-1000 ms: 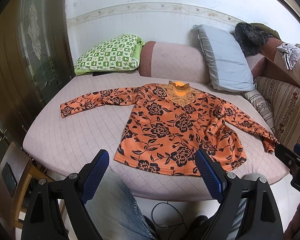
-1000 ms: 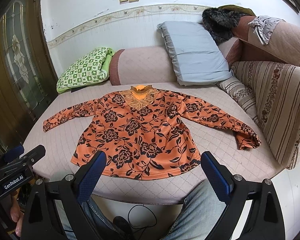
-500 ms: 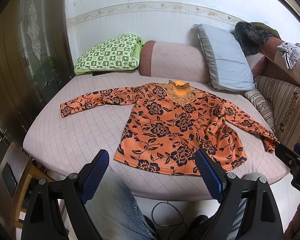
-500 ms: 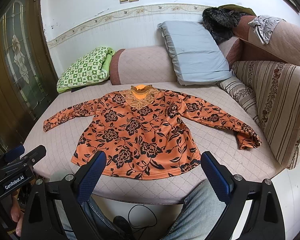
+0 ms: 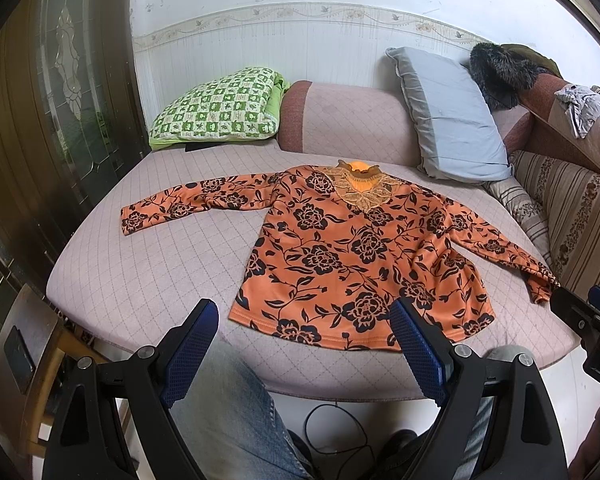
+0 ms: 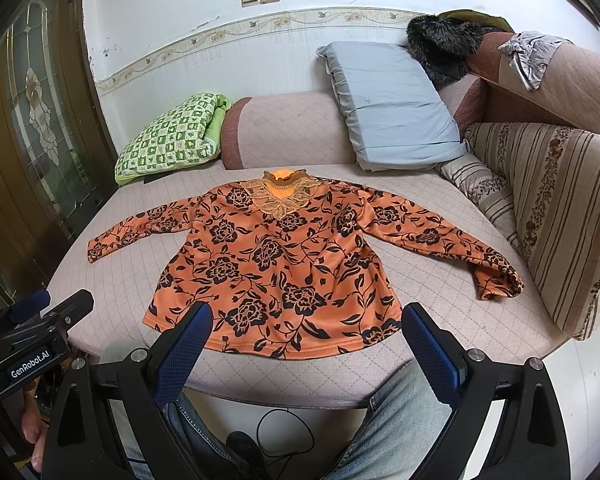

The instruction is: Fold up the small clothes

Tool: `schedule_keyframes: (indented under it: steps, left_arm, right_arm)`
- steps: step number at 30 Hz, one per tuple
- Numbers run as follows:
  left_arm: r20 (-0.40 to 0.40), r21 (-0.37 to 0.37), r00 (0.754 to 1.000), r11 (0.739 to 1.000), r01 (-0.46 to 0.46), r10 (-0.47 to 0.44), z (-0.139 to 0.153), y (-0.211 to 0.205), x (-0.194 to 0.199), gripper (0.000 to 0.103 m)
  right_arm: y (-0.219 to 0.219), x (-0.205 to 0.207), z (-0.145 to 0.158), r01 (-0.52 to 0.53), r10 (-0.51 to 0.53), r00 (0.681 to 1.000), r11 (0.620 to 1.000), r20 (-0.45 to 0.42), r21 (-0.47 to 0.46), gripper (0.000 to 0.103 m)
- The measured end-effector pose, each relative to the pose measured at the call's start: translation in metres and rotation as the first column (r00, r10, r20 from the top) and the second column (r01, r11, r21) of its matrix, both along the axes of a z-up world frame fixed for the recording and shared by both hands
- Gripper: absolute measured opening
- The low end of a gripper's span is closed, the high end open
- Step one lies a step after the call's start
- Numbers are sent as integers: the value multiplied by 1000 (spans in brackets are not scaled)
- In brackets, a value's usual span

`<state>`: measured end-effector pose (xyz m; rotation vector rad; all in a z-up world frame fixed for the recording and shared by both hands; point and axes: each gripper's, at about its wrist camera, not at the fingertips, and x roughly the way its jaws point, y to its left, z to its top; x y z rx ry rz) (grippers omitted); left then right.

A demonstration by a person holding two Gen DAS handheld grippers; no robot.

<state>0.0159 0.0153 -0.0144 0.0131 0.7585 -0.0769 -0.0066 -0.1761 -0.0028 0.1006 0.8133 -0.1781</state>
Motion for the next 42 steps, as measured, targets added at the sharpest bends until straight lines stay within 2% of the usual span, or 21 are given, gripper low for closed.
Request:
schedule_keyframes:
  steps: [9,15,21,27,30,32,36,38,39,41,42]
  left_arm:
    - [-10,3,1000,1000,-1,1,-5,0,3,88]
    - [-41,11,999,1000,7,-7,-11,-7,19,88]
    - [-129,4,991,999,32,-32,-25,-22,62,88]
    - [-199,-24,976,996,82,-85,-49,-49,124,88]
    - [-231,-44,965,992,118,-125,-67,-69,160,88]
    - [-237,-56,960,989,141,-150,-78,-82,181,87]
    - [-241,-77,950,979,186,-200,-106,-109,224,87]
    - [-243,-102,944,974,203,-223,-123,-121,246,87]
    - [-255,-112,939,972,208,-230,-133,-128,258,87]
    - [-274,-137,927,965,225,-255,-151,-142,275,87]
    - [-290,-146,918,961,236,-270,-162,-151,285,87]
  right_arm:
    - [1,2,-2,-4,4,1000,1000,-5,4,96]
    - [-1,7,-7,-4,4,1000,1000,-15,23,96]
    - [-23,24,-27,23,-18,999,995,-51,95,96]
    - [-85,50,-61,139,-118,987,969,-110,207,96]
    - [-135,66,-85,238,-203,968,934,-150,268,95]
    - [-180,75,-105,331,-286,941,892,-183,309,94]
    - [-270,89,-142,514,-464,857,798,-224,315,92]
    - [-313,93,-164,595,-536,803,735,-260,323,87]
    - [-329,94,-173,623,-559,782,702,-275,344,80]
    - [-360,90,-189,675,-611,735,616,-295,406,78]
    - [-370,88,-195,697,-632,712,586,-306,413,78]
